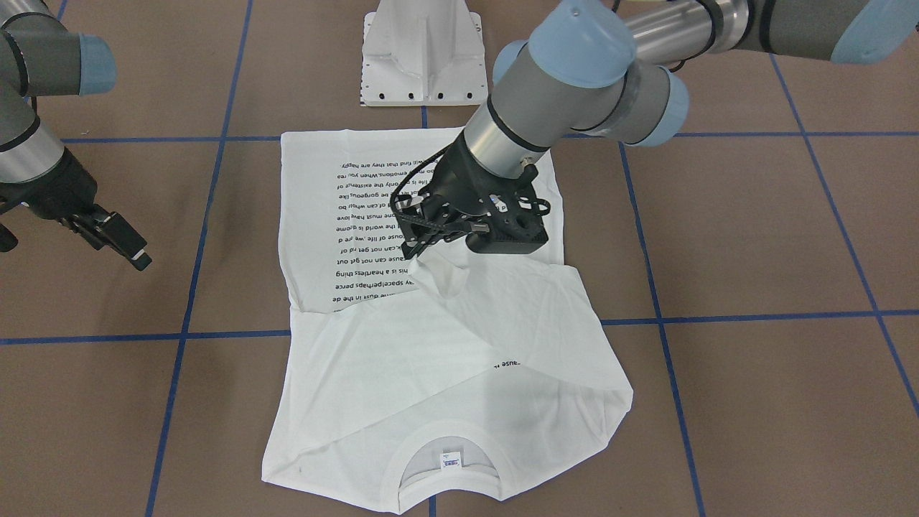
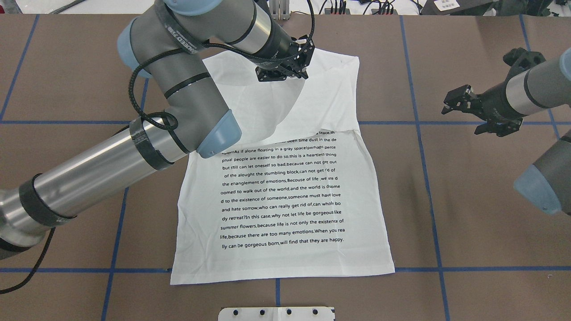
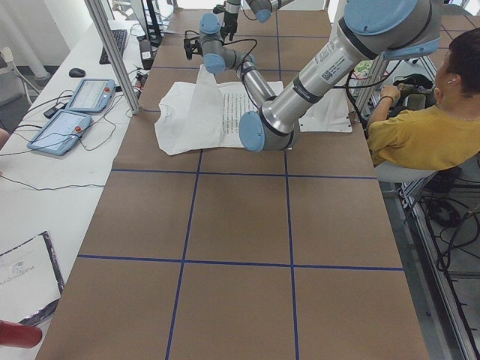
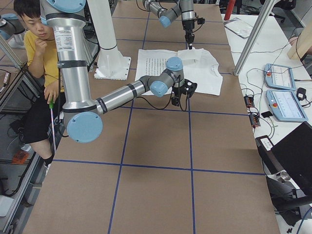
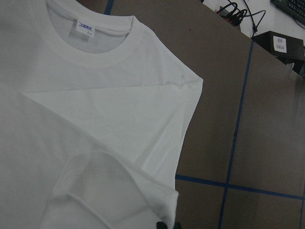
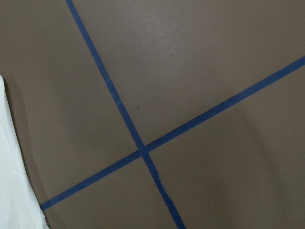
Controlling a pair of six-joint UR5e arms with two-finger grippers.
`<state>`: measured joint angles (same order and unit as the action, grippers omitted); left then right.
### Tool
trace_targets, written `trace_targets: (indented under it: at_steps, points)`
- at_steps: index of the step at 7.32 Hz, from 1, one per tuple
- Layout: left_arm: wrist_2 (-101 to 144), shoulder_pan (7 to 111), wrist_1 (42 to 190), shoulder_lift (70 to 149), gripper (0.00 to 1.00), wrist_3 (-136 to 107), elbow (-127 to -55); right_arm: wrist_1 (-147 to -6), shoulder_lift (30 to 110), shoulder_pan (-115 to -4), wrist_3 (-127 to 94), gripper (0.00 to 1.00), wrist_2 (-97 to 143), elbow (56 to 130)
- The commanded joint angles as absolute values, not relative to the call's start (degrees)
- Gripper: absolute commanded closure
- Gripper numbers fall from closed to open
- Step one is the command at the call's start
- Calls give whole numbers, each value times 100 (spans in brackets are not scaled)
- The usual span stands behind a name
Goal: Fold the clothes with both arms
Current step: 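Carry the sleeve with the left gripper across the chest toward the far shoulder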
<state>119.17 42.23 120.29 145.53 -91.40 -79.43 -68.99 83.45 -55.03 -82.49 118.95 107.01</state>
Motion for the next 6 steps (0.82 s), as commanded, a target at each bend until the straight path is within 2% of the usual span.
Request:
trace_targets:
  at_steps: [1,3,5,6]
  points:
    - [11455,3817,12295,14634,100,-9158,-7770,-6899,8350,-5502,-8253,1,11900,10714]
    - [10963,3386,12357,14721,100,-9228,-7595,-6899,8367,-5528,-8244,1,11909,10731]
    - [10740,3243,12838,14994,100,-9246,-6911,-6899,8367,-5528,-8244,1,11900,10714]
    - [10732,3243,12884,14985,100,-9246,-6847,-6899,8367,-5528,-8244,1,11900,10705]
